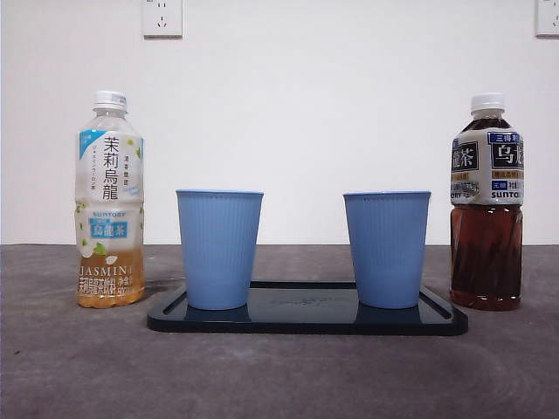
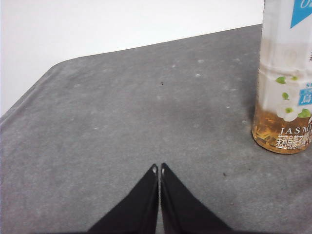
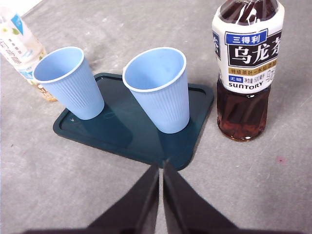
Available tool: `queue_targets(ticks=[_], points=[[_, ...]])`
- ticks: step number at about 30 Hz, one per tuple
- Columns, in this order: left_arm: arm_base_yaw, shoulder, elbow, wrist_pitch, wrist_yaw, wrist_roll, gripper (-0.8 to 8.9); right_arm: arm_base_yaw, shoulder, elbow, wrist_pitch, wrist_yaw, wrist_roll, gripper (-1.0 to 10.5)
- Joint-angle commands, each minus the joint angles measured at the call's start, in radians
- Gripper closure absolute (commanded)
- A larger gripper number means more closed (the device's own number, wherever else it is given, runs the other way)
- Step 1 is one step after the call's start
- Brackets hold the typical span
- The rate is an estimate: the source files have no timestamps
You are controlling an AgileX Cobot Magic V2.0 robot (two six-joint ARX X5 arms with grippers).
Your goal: Pour the drink into the cup
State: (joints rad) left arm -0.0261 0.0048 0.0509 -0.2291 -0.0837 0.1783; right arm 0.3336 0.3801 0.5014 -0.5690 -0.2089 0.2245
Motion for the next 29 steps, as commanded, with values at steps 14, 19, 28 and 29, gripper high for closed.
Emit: queue_targets(ticks=[14, 19, 28, 29], points=[[0.002, -0.002, -0.019, -0.01, -0.005, 0.011, 8.06, 0.005, 0.003, 0.009, 0.007, 0.0, 0.003, 9.4], [0.002, -0.002, -0.019, -0.01, -0.005, 0.011, 8.06, 0.005, 0.003, 0.009, 0.007, 0.0, 0.003, 9.4], [0.002, -0.002, -0.019, -0.01, -0.005, 0.011, 8.06, -0.111, -0.101, -0.061, 0.13, 0.109, -0.1, 9.4], [0.002, -0.002, -0.019, -0.01, -0.005, 0.011, 8.06, -0.131, -0.12, -0.085, 0.161, 0.111, -0.107, 9.4]])
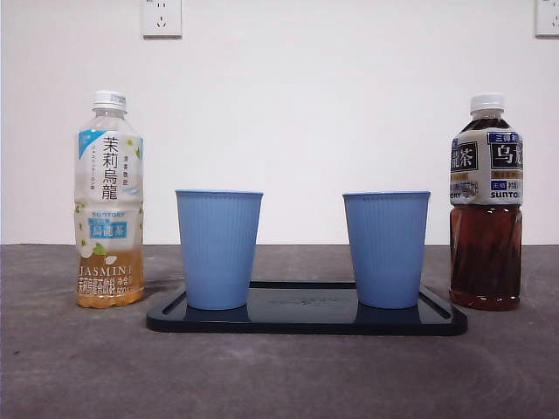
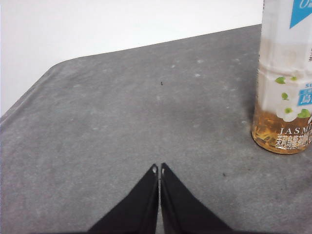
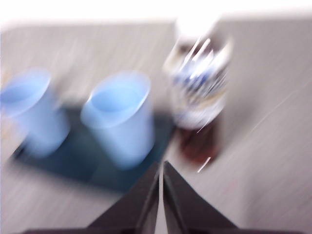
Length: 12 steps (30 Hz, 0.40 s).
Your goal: Pour the drink into the cup
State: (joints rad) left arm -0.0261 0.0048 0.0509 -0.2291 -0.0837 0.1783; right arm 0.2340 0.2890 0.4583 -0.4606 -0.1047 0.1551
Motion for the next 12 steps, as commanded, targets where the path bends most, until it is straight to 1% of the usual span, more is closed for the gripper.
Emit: queue_targets(ticks=[1, 8, 12], points=[[0.002, -0.002, -0.019, -0.01, -0.005, 0.011, 8.06, -0.051, -0.047, -0.068, 0.087, 0.008, -0.041, 9.4], [0.002, -0.002, -0.019, -0.01, -0.005, 0.011, 8.06, -0.186, -0.177, -0.267, 0.311, 0.013, -0.088, 9.4], [0.002, -0.002, -0.019, -0.01, -0.005, 0.011, 8.06, -0.227, -0.225, -0.337, 0.368, 0.062, -0.093, 9.4]])
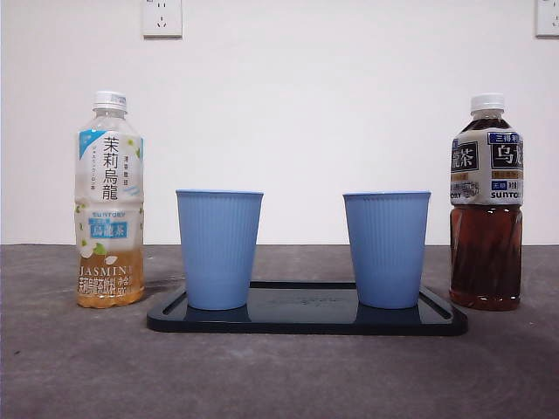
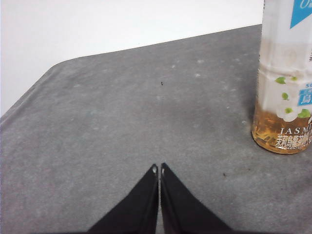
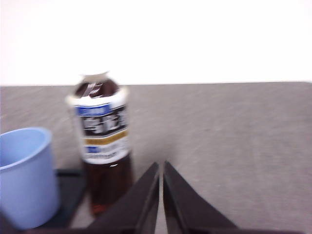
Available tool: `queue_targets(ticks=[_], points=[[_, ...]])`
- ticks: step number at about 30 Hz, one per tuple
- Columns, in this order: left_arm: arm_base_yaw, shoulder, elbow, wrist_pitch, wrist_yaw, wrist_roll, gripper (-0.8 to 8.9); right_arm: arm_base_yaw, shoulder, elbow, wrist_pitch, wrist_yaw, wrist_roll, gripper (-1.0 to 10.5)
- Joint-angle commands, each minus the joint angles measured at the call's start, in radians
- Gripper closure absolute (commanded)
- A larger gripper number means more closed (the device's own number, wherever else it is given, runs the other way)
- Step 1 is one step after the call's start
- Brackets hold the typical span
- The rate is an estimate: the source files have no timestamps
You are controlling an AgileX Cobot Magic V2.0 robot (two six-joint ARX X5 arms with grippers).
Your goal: Pour the drink into the cup
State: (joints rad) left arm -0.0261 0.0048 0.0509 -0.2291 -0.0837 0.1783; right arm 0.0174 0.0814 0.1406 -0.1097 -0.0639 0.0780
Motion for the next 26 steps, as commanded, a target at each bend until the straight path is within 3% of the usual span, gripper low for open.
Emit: queue_targets(ticks=[1, 4, 26], points=[[0.002, -0.002, -0.019, -0.01, -0.005, 0.011, 8.06, -0.014, -0.027, -0.029, 0.018, 0.032, -0.016, 9.4], [0.002, -0.002, -0.019, -0.01, -0.005, 0.011, 8.06, -0.018, -0.053, -0.06, 0.02, 0.066, -0.016, 9.4], [0.002, -0.002, -0.019, -0.01, -0.005, 0.011, 8.06, -0.018, -0.078, -0.129, -0.045, 0.091, -0.014, 9.4]])
